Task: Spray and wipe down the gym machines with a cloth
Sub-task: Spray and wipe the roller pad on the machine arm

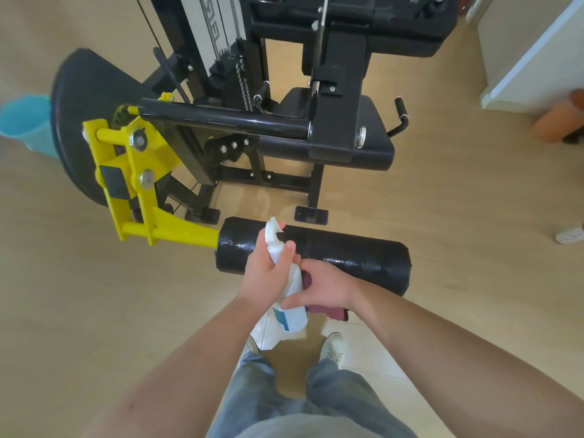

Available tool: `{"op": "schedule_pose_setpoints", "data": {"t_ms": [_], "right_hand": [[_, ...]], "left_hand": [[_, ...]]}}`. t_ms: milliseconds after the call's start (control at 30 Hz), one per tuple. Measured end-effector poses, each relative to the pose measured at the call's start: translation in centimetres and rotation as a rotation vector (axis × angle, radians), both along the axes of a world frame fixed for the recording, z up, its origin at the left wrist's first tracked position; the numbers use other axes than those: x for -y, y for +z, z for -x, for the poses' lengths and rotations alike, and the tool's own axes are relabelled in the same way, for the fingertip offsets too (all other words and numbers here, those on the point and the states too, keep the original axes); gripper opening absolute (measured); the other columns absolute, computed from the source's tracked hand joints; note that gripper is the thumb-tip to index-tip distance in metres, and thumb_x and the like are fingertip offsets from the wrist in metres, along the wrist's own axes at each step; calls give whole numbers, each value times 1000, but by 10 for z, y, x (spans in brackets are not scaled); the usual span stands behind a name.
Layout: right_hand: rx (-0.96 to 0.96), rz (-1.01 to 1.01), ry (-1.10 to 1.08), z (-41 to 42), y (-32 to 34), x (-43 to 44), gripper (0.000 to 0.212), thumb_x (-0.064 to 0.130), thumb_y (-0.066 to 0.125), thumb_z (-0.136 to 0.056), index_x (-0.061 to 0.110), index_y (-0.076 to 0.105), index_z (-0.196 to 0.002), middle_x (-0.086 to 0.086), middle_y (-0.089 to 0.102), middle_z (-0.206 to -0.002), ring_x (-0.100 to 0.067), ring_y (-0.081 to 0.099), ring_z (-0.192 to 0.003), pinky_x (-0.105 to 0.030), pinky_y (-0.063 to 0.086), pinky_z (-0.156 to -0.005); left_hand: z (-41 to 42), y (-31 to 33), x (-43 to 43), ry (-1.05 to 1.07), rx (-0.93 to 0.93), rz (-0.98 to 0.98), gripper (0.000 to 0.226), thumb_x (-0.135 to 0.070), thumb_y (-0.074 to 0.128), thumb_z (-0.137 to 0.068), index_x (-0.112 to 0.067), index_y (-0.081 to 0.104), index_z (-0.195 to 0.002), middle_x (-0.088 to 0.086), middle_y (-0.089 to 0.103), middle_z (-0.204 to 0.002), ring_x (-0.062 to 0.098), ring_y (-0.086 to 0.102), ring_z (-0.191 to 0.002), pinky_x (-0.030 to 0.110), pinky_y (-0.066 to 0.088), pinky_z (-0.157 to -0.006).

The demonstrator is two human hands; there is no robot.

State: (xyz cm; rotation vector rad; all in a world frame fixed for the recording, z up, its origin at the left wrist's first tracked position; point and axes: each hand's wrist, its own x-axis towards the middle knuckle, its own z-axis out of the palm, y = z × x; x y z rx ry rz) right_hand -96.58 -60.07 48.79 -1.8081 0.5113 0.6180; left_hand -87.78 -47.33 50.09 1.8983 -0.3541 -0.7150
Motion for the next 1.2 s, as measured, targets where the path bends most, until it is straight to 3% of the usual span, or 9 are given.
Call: {"op": "schedule_pose_setpoints", "data": {"t_ms": [167, 367, 467, 533, 633, 767, 967, 1100, 1200], "right_hand": [[-10, 131, 74, -15, 0, 6, 68, 18, 76, -79, 43, 53, -138, 17, 59, -128, -9, 61, -112, -29, 54, -92], [221, 146, -535, -39, -3, 3, 46, 19, 60, -101, 37, 50, -143, 8, 57, -129, -16, 60, -113, -34, 57, -93], [41, 757, -176, -55, -17, -6, 49, 40, 46, -103, 33, 36, -151, 4, 45, -143, -25, 42, -131, -42, 47, -102], [-25, 949, -3, -58, -35, -12, 61, 54, 40, -99, 27, 29, -152, -2, 31, -156, -31, 26, -143, -50, 36, -108], [19, 978, 10, -61, -57, -17, 64, 56, 39, -98, 24, 26, -153, -6, 29, -157, -30, 23, -146, -53, 27, -116], [107, 1075, -10, -69, -69, -33, 51, 34, 45, -104, 16, 37, -150, -14, 42, -153, -33, 33, -144, -53, 25, -122], [243, 940, -56, -100, -74, -57, 73, -12, 59, -87, 10, 38, -153, -15, 31, -161, -32, 22, -149, -41, 18, -126], [427, 840, 40, -138, -88, -89, 69, -6, 73, -76, 8, 56, -141, -20, 49, -149, -42, 43, -141, -53, 33, -120], [576, 831, 81, -164, -99, -112, 53, 11, 73, -82, 7, 61, -133, -17, 60, -139, -33, 50, -137, -47, 30, -121]], "left_hand": [[-19, -3, -14, 153, -21, -79, 23, -34, 50, -105, -38, 46, -127, -6, 74, -83, -5, 64, -79, 19, 45, -70], [-50, -21, -48, 104, -34, -255, 30, -49, 53, -99, -38, 47, -127, -5, 71, -101, 15, 71, -93, 37, 55, -83], [-61, -27, -64, 125, -36, -276, 41, -63, 52, -89, -41, 46, -123, -7, 65, -112, 16, 70, -98, 44, 56, -91], [-69, -31, -72, 133, -49, -290, 46, -71, 47, -81, -43, 45, -118, -7, 65, -114, 16, 70, -101, 46, 55, -92], [-81, -33, -81, 87, -97, -329, 34, -61, 51, -92, -40, 46, -118, -4, 71, -106, 13, 67, -99, 37, 50, -86], [-94, -42, -91, -6, -144, -348, 23, -47, 51, -102, -41, 45, -123, -6, 76, -91, -2, 61, -88, 21, 42, -71], [-109, -58, -99, -6, -166, -317, 23, -47, 52, -101, -37, 49, -121, -7, 77, -87, 6, 67, -92, 27, 46, -74], [-114, -61, -101, -19, -145, -302, 19, -40, 53, -102, -28, 53, -117, -3, 74, -93, 6, 67, -86, 18, 44, -65], [-121, -60, -103, -17, -110, -269, 9, -31, 54, -104, -28, 55, -112, -12, 67, -91, -10, 63, -78, 7, 42, -62]]}}
